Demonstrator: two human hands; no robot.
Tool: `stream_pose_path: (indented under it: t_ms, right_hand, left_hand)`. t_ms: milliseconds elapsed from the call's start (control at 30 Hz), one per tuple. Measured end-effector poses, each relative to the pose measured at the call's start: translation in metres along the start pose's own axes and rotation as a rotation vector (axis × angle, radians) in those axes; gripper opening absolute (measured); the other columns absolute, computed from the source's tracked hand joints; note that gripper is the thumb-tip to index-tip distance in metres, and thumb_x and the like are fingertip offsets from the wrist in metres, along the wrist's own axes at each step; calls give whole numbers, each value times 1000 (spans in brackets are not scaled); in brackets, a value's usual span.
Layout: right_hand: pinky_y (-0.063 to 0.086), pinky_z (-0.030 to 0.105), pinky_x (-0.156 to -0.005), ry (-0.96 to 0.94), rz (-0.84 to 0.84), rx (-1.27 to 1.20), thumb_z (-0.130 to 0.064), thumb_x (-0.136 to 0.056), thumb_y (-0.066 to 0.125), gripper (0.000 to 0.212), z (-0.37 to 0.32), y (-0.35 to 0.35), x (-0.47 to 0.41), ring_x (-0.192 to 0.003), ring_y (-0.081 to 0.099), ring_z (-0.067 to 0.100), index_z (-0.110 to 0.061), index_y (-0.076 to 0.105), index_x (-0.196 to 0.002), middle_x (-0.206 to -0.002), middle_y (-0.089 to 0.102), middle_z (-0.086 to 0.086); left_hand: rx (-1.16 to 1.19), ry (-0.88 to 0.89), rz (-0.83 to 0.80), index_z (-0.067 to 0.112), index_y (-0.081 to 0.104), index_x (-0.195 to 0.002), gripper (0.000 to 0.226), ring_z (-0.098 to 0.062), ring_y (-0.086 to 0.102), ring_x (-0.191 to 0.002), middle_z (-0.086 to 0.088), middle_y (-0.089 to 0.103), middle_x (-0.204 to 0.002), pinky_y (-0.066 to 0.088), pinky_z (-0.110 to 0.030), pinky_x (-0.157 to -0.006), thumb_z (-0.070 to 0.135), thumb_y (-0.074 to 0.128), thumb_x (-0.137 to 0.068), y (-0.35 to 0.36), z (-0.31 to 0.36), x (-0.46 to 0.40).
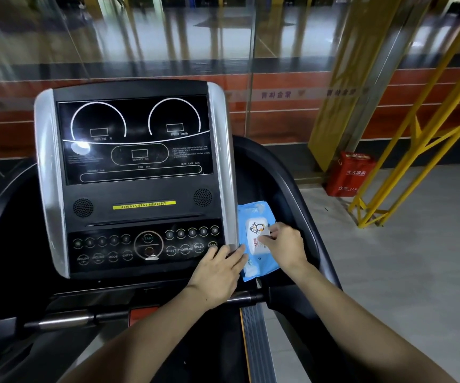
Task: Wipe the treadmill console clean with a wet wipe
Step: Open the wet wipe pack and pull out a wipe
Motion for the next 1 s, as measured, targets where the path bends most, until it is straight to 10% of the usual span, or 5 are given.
stream_pose_path:
  t_ms: [567, 733, 1000]
  right_hand:
    - [48, 11, -65, 47, 45, -248, -21, -87, 78, 15, 12, -3, 19, -88, 66, 2, -17, 67, -98, -95, 70, -9]
    - [54, 14, -78, -163, -55, -389, -10, -98, 62, 20, -4, -9, 32, -98, 66, -2, -27, 73, -100, -105, 72, -12]
    - [35, -5, -90, -273, -136, -281, -3, -98, 60, 32, -6, 0, 39, -120, 49, -1, -25, 76, -114, -138, 50, -3]
  left_hand:
    - [-96, 31, -44, 15, 21, -163, 64, -30, 31, -137, -2, 20, -171, 31, -50, -114, 37, 40, -106, -5, -1, -1]
    - [69, 2, 126, 20, 48, -151, 64, -25, 54, -122, -2, 46, -159, 49, -40, -97, 30, 62, -89, -35, 1, 2]
    - [26, -2, 116, 25, 19, -164, 80, -33, 36, -138, -6, 9, -175, 33, -49, -114, 20, 57, -93, -45, -6, -12]
Point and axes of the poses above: each hand's wrist, its own x-axis away from the middle knuckle, its own y-axis out of the palm, z = x × y, the point moved 10 cm from there along -x, towards the middle knuckle
